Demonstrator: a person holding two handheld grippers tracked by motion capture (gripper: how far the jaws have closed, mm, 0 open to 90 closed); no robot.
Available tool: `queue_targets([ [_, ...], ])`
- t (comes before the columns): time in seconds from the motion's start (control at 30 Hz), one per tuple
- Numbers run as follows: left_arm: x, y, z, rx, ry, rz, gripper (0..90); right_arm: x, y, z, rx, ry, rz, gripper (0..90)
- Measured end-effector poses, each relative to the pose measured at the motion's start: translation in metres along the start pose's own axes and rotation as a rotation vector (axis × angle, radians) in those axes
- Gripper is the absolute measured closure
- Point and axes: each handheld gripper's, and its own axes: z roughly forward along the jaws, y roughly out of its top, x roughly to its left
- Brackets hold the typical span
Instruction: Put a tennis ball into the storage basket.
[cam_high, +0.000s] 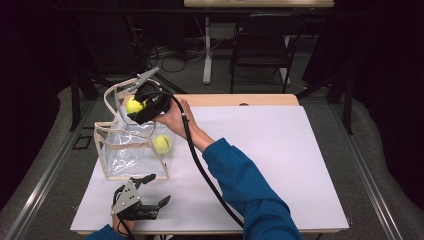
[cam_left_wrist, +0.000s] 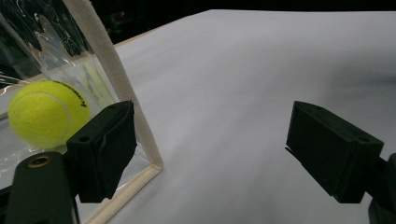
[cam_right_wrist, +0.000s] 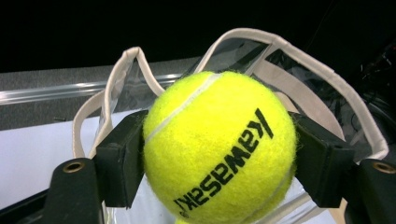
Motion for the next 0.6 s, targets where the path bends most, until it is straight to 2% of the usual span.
queue_targets([
  [0.6,0.0,0.0,-0.001,-0.001,0.001,-0.003,16.0,0.003,0.001,0.013,0.07,0.012,0.0,26.1],
])
